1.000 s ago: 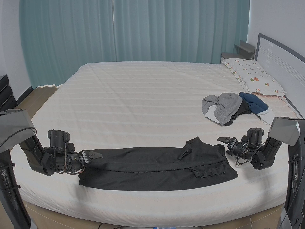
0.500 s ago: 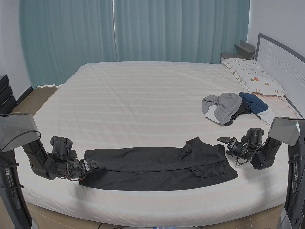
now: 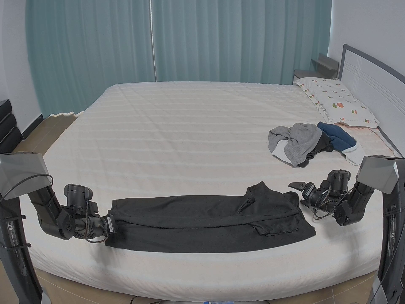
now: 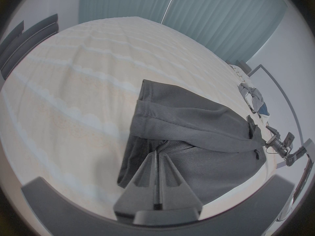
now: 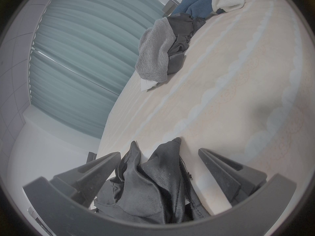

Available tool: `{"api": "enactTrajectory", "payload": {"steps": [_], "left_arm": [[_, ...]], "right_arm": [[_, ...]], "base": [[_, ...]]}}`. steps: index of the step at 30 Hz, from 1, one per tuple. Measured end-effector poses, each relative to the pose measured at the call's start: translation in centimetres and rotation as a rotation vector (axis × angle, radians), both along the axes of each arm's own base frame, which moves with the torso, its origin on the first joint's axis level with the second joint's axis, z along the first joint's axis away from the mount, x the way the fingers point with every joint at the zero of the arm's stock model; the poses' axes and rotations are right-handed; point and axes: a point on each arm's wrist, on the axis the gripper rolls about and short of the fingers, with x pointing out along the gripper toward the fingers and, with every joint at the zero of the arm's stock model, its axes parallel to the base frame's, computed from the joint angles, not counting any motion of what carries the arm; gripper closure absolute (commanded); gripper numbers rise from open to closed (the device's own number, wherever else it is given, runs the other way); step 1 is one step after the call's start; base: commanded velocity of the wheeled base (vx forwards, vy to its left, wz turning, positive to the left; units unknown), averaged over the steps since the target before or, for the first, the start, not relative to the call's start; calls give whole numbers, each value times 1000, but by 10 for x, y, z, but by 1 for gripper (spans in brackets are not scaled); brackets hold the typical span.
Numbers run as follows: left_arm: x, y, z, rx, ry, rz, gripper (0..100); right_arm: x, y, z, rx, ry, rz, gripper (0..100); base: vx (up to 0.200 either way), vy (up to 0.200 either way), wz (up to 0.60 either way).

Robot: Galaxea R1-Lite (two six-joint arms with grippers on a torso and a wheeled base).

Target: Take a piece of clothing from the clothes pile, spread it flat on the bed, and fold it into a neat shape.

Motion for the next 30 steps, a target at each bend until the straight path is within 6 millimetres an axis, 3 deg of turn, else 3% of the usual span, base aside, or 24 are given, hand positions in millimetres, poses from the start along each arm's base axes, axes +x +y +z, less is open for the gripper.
{"api": "enactTrajectory", "payload": {"steps": [16,17,23,30], "left_arm": [[-1,5,0,44,2,39,100],[-1,4,0,43,4,38,0],[-1,3,0,26,11,38,0],[4,6,4,-107,8,88,0]], "right_arm": [[0,0,1,3,-3,-2,0],[0,0,2,3,-6,-3,0],[2,4,19,-11,-44,-18,0],[-3,43,44,-41,-14,54,0]], "base": [[0,0,0],[0,0,0],[0,0,0],[0,0,0]]}}
